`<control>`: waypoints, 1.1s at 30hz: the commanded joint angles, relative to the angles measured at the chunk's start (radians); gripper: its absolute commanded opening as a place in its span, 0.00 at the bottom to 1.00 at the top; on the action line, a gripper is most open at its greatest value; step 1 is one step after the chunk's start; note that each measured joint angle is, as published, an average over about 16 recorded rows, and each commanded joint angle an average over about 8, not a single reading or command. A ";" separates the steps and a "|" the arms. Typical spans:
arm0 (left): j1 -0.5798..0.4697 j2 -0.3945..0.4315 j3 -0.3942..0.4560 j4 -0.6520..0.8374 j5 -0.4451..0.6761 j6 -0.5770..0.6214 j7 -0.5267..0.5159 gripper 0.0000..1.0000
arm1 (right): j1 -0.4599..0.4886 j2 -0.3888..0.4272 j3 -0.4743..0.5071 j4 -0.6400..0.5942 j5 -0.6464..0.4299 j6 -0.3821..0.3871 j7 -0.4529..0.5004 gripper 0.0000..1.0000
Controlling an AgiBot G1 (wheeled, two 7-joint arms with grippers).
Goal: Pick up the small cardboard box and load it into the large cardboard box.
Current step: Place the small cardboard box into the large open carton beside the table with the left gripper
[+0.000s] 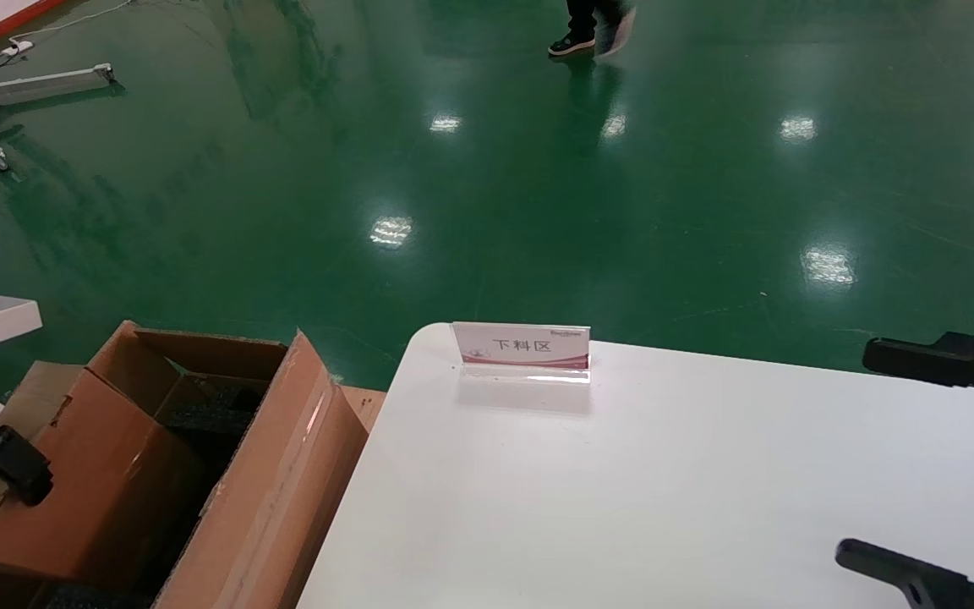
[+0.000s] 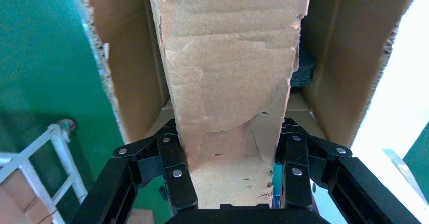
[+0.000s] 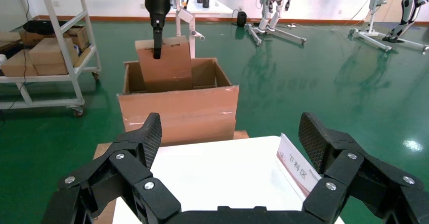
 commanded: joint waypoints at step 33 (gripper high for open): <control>0.272 0.140 -0.037 0.243 0.045 -0.084 0.029 0.00 | 0.000 0.000 0.000 0.000 0.000 0.000 0.000 1.00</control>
